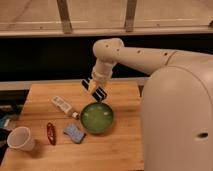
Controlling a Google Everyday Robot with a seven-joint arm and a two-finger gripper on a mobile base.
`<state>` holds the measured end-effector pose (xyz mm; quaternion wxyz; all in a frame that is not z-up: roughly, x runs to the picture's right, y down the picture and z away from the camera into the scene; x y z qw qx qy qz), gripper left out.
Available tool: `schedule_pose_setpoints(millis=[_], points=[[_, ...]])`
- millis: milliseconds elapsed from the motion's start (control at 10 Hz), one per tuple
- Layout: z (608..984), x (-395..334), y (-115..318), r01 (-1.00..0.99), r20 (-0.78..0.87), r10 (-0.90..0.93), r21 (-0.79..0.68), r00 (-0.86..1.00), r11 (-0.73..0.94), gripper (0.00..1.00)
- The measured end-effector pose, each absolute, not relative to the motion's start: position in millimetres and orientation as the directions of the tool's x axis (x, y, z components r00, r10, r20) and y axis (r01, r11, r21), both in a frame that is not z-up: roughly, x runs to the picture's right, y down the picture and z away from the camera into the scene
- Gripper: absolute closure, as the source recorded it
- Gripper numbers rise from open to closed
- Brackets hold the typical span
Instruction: Place the eraser on the white sponge
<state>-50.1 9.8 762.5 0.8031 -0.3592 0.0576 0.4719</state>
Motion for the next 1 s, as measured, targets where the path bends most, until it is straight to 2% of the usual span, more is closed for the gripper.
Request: schedule_pose_setpoints(millis=[400,1000], points=[[764,-103,52,-0.743,-0.418,0.673,-0.596,0.61,0.304,1.0],[763,-102,51,-0.745,-0.419,0.674,-0.594,0.608,0.303,1.0]])
